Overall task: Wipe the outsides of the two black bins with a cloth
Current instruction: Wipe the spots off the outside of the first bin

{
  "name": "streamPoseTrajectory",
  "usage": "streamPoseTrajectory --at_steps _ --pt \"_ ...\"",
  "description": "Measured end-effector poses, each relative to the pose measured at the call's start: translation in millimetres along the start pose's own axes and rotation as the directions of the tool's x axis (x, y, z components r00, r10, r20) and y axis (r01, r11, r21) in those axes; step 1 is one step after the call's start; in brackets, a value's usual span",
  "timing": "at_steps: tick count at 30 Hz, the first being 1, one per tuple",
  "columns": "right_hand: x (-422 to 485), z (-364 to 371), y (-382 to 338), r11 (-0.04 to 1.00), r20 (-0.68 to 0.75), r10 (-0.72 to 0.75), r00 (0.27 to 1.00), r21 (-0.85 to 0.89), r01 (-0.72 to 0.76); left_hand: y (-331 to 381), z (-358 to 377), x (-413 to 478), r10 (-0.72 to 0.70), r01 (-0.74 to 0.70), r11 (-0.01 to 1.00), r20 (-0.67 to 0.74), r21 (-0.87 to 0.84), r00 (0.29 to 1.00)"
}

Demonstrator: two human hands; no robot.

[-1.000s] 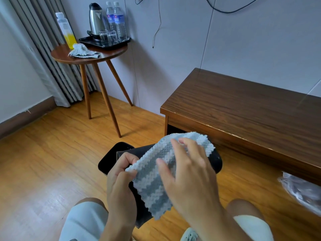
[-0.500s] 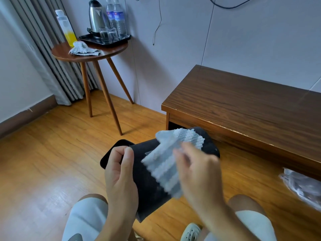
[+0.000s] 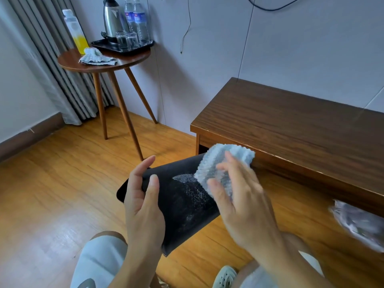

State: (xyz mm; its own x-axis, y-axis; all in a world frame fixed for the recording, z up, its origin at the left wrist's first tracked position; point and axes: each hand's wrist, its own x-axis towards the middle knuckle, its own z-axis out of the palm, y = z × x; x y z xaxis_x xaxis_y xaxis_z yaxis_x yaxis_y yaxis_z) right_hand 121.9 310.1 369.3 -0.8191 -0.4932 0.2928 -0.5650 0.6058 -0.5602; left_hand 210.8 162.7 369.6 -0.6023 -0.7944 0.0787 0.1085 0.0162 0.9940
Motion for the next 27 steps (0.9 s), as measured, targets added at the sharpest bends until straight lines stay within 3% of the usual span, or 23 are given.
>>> streamPoseTrajectory --at_steps 4,7,14,16,19,21,23,27 --pt "9.3 13.2 19.9 0.988 0.024 0.025 0.999 -0.151 -0.021 0.2 -2.1 -1.5 -0.037 0.036 0.999 -0.020 -0.007 0.999" --pt "9.1 26.8 14.0 0.993 0.086 0.013 0.996 -0.120 -0.003 2.4 1.2 -3.5 -0.046 0.046 0.998 -0.013 -0.031 0.999" --pt "-22.0 45.7 -42.1 0.942 0.103 -0.294 0.950 -0.137 0.306 4.5 4.9 4.1 -0.066 0.074 0.978 0.043 -0.195 0.997" --pt "-7.3 37.8 -32.3 0.947 0.071 -0.259 0.963 -0.179 0.268 8.2 2.5 5.2 -0.059 0.057 0.982 -0.006 -0.181 0.998" --pt "31.6 17.5 0.5 0.975 0.007 -0.048 0.999 -0.215 0.048 11.9 -0.3 6.8 0.016 -0.017 1.000 -0.094 -0.009 0.995" --pt "53.7 7.4 19.5 0.981 -0.002 0.089 0.996 -0.176 -0.088 14.7 -2.3 6.9 0.040 -0.038 0.999 -0.084 0.023 0.996" --pt "57.3 8.6 17.8 0.981 -0.003 0.118 0.993 -0.152 -0.117 15.2 -1.4 8.1 0.043 -0.041 0.999 -0.076 0.027 0.996" --pt "11.4 35.5 -41.6 0.977 0.081 -0.167 0.983 -0.123 0.176 10.4 6.3 9.8 0.040 -0.040 0.995 -0.008 -0.095 0.999"
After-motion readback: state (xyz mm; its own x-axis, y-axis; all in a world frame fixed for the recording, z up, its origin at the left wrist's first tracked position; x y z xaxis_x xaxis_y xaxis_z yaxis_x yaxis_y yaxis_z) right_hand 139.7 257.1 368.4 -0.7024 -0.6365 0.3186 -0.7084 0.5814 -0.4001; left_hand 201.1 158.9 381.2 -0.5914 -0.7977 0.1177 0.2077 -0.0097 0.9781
